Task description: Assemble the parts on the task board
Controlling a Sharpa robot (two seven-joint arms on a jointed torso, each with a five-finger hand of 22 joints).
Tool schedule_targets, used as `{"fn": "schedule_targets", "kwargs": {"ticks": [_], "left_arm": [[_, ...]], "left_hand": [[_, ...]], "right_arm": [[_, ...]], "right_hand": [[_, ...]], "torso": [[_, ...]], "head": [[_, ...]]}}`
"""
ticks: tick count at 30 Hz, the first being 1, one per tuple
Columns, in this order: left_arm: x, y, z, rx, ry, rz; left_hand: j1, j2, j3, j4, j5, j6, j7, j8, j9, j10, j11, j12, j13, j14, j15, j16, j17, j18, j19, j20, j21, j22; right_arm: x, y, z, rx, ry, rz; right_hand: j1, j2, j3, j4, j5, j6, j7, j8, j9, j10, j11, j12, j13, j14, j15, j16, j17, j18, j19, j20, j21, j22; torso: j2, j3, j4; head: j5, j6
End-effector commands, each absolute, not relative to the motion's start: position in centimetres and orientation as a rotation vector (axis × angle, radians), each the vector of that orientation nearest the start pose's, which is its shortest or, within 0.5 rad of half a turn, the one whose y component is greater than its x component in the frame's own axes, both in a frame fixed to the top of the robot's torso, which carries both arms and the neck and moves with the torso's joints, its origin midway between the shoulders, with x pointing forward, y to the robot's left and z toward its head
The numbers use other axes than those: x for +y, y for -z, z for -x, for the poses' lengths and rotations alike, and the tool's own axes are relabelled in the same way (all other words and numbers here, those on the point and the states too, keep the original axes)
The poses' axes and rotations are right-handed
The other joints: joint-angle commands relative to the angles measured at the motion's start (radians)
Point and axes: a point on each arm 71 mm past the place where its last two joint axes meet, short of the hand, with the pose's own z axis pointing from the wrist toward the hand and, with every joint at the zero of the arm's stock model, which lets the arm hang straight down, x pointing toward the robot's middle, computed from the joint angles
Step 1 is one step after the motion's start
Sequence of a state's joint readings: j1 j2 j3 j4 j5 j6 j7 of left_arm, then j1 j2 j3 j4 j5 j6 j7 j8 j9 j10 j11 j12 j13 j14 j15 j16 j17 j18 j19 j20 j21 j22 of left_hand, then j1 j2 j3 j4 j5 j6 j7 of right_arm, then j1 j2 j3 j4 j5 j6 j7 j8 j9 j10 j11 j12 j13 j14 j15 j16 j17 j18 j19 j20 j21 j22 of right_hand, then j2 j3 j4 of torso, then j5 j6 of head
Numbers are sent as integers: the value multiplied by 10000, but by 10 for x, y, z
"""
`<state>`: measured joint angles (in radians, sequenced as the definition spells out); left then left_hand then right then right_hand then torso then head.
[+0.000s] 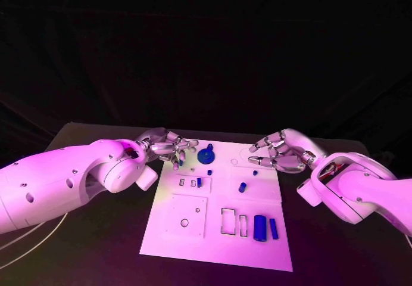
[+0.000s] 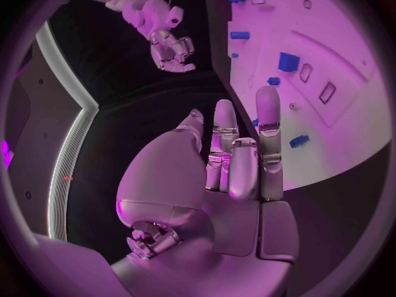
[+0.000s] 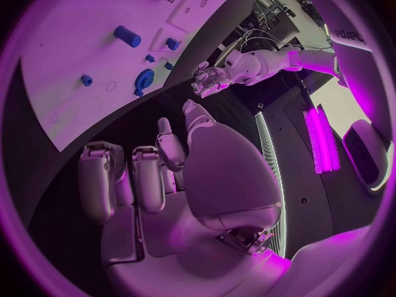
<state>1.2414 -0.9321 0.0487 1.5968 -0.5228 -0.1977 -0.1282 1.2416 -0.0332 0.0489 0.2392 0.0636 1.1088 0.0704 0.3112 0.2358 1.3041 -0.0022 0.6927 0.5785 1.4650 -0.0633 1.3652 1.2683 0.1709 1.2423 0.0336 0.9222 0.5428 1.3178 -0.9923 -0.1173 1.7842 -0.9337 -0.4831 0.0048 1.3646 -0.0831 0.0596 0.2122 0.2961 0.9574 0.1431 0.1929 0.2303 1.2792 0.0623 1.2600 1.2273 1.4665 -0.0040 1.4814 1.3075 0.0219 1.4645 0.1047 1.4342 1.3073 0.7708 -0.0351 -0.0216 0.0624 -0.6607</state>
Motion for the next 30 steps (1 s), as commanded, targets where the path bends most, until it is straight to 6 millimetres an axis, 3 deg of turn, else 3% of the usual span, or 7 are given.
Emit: {"fn": "schedule_targets", "kwargs": {"ticks": [1, 3, 10, 14, 20, 25, 30], "left_arm": [[225, 155, -488, 20886, 7688, 4953], [224, 153, -490, 21157, 7065, 4619], [210, 145, -500, 22098, 4597, 2931], [200, 143, -506, 22502, 3631, 2282], [184, 140, -514, 22684, 2884, 1525], [172, 140, -518, 22754, 2605, 1193], [162, 142, -520, 22846, 2504, 953]], "left_hand": [[-228, -97, -205, 278, -67, -132, -61, 314, 398, -91, -38, 1244, 1287, 402, -43, 145, 215, -268, 349, -21, 1133, 1446], [-273, -124, -335, 390, -92, -276, -62, 466, 635, -242, -34, 1627, 1709, 392, -59, 165, 259, -469, 822, -57, 2139, 2872], [-100, 55, -560, 422, -76, -781, -9, 827, 1310, -744, -27, 2017, 2215, 385, -80, 166, 336, -748, 1638, -144, 3410, 4765], [-101, 123, -632, 441, -76, -888, -12, 932, 1497, -697, -33, 2348, 2580, 390, -96, 167, 362, -764, 1763, -171, 3507, 4884], [-288, 70, -897, 476, -83, -1046, -13, 1132, 1777, -915, -24, 2354, 2579, 377, -88, 127, 344, -888, 1984, -166, 3914, 5588], [-394, 156, -1169, 473, -80, -1145, -62, 1464, 2131, -663, -65, 3082, 3305, 377, -113, 110, 362, -983, 2128, -177, 4302, 6208], [-576, 225, -1432, 503, -83, -1277, -75, 1650, 2350, -674, -74, 3289, 3492, 380, -120, 99, 377, -1000, 2128, -184, 4406, 6355]], "right_arm": [[-205, 137, -443, 16315, -10582, -3201], [-208, 137, -443, 16326, -10498, -3245], [-215, 139, -447, 16359, -10124, -3336], [-216, 140, -448, 16381, -9980, -3339], [-217, 141, -449, 16412, -9845, -3350], [-217, 142, -450, 16434, -9790, -3346], [-217, 142, -450, 16430, -9719, -3316]], "right_hand": [[-7, 108, -18, -37, 72, 2, -15, 22, 16, 0, -31, 37, -6, 676, -92, -45, 1096, 165, 95, -80, 4, 1581], [-23, 104, -30, -33, 88, -13, -13, 22, 18, -3, -30, 31, -14, 672, -93, -55, 1080, 170, 84, -82, -14, 1569], [-64, 92, -60, -19, 116, -39, -11, 25, 27, -15, -28, 12, -35, 665, -92, -78, 1046, 183, 51, -85, -65, 1533], [-89, 93, -77, -10, 164, -61, -11, 28, 34, -11, -28, 11, -38, 663, -93, -86, 1037, 183, 51, -88, -69, 1532], [-104, 97, -86, -4, 199, -72, -11, 33, 40, -16, -28, 2, -47, 661, -93, -93, 1028, 185, 46, -89, -80, 1526], [-104, 97, -86, -4, 199, -72, -11, 33, 40, -16, -28, 2, -47, 661, -93, -93, 1028, 185, 46, -89, -80, 1526], [-112, 111, -95, -4, 321, -99, -13, 45, 57, -5, -31, 6, -44, 659, -95, -106, 1013, 189, 38, -92, -99, 1516]], "torso": [[-136, 74, -34], [-164, 87, -21], [-267, 129, 21], [-306, 130, 64], [-321, 132, 58], [-307, 128, 69], [-296, 120, 68]], "head": [[49, -60], [69, -84], [54, -148], [46, -195], [88, -246], [105, -272], [84, -293]]}}
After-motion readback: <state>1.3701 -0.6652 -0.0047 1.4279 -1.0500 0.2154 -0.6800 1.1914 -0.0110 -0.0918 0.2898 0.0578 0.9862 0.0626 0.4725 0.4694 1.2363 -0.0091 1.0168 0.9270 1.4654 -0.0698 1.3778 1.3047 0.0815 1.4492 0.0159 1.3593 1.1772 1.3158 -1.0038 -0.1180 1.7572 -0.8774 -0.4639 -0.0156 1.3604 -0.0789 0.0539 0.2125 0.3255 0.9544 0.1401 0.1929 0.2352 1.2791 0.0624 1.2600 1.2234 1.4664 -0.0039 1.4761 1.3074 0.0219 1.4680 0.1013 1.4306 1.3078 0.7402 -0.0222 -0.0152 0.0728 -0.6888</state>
